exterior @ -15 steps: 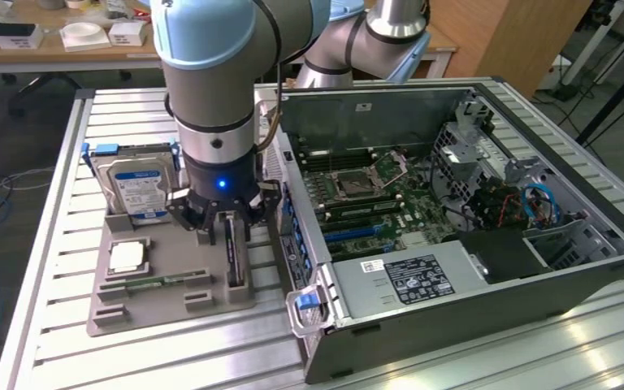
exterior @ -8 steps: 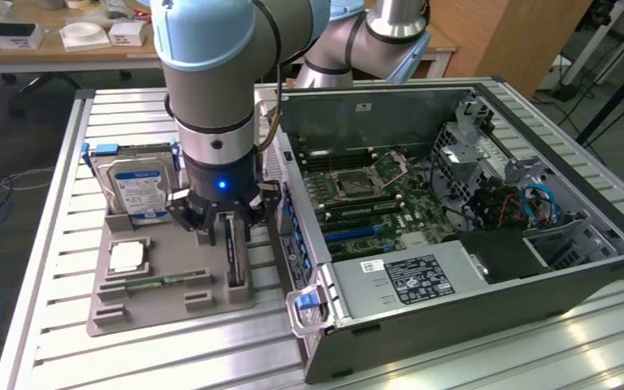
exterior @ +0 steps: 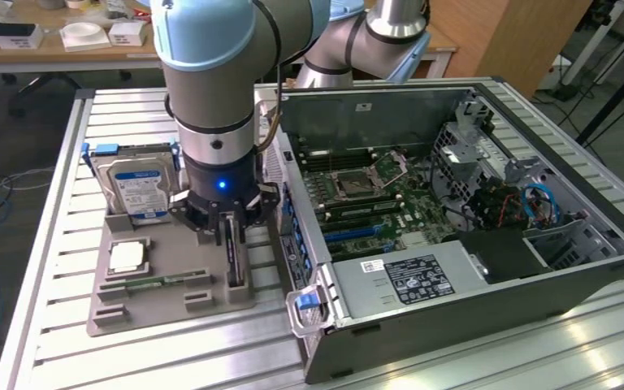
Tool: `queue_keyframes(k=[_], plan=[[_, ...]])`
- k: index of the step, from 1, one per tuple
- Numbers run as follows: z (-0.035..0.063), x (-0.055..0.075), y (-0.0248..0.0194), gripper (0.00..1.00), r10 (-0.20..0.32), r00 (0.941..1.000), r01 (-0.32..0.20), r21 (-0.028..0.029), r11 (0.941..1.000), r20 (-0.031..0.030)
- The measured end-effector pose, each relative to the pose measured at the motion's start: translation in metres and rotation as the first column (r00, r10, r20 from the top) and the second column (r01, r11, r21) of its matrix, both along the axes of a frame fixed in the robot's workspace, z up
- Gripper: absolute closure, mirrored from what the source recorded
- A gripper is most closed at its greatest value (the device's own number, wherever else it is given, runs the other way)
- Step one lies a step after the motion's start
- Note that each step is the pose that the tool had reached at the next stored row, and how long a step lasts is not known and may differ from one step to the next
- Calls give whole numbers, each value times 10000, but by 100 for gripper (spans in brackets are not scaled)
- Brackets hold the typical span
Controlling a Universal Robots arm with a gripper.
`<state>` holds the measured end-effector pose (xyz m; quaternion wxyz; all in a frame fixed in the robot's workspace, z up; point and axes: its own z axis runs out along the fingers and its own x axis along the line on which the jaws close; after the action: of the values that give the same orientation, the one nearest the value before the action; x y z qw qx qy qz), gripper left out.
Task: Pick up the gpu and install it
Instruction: 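Pick up the gpu and move the gpu toward the slot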
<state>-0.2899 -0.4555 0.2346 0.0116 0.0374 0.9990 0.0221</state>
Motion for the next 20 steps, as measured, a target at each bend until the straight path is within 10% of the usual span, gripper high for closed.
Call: queue_keyframes(k=[20], plan=[[-1,10,0,70,0,10000,0,0,10000,0]])
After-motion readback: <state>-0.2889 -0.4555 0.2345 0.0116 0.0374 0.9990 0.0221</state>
